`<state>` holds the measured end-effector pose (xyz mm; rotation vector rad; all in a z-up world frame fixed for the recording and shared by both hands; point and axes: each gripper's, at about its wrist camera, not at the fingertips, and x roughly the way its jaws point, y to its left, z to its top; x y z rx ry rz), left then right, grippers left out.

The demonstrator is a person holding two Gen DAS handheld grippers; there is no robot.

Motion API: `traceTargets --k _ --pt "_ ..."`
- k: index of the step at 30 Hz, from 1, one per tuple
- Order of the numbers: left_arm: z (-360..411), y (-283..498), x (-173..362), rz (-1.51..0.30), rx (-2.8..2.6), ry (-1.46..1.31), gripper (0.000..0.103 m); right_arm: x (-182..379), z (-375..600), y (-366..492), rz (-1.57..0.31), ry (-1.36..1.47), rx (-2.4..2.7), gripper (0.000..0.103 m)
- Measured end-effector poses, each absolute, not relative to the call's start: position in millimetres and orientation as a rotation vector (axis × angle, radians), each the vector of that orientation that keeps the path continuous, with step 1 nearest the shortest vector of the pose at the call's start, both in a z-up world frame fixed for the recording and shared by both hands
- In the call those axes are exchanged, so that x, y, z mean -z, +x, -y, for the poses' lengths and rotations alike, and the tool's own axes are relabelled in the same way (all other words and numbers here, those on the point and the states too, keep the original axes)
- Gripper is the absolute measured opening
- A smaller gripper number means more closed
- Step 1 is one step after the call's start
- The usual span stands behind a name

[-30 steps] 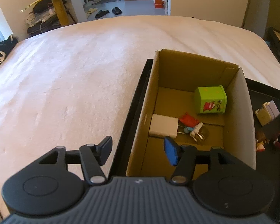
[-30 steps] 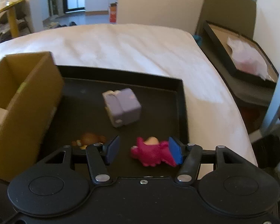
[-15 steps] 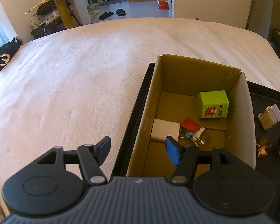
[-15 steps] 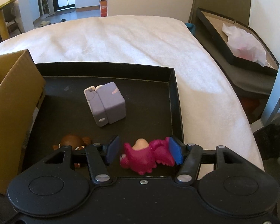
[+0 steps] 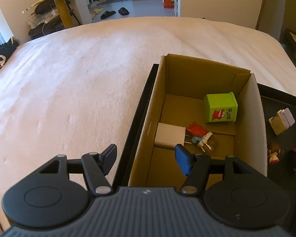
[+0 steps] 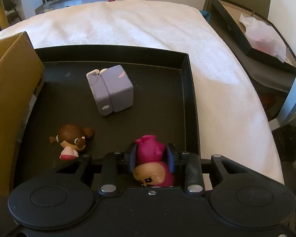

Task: Organize rigid objects
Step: 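Grasp the pink figurine with the right gripper, then carry the pink figurine into the cardboard box and open the right gripper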

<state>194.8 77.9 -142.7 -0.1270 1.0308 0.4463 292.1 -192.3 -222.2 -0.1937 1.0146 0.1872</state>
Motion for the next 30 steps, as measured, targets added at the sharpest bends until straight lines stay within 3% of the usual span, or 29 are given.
traceTargets --k 30 --pt "-100 180 137 -0.987 -0.347 -0.234 0.062 103 137 258 -0.834 -0.082 -0.457 0.031"
